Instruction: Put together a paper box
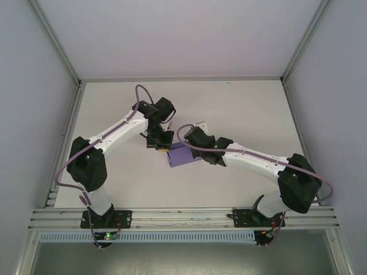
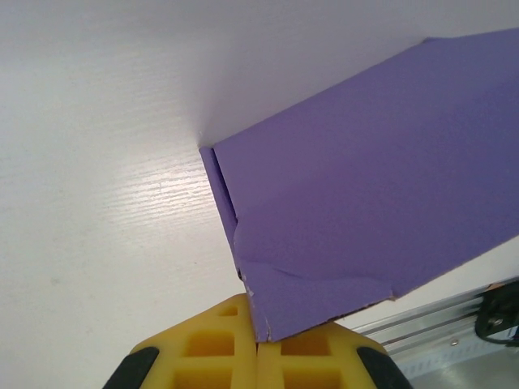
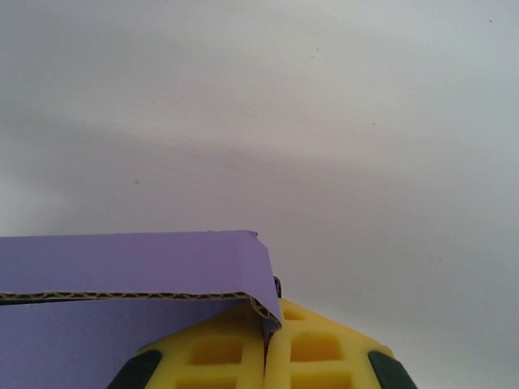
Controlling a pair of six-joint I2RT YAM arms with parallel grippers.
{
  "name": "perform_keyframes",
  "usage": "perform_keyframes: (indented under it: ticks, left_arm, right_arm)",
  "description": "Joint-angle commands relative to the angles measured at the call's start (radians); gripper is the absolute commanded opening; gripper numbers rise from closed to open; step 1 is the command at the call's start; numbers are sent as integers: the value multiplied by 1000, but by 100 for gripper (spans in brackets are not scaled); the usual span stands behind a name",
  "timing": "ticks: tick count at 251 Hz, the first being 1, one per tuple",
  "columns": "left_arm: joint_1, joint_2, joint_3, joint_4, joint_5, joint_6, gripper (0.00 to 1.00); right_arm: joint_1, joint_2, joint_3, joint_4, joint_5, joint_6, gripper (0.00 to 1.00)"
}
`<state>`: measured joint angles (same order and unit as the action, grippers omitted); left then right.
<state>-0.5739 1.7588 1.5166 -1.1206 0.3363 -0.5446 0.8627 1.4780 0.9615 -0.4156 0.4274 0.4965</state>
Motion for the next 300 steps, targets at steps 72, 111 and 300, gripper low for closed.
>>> perform_keyframes:
  ticks: [72,111,300]
  left_arm:
    - [-87,-85,-191,232,-210,-221,0]
    - [-104,-91,-255,284,-155,-272,0]
    - [-163,-164,-265,257,-79,-340,0]
  right_arm:
    - [41,49,-71,6,-85,97,0]
    - [44,69,-63,-4,-72,109,0]
    - [71,54,-134,27,-64,177,0]
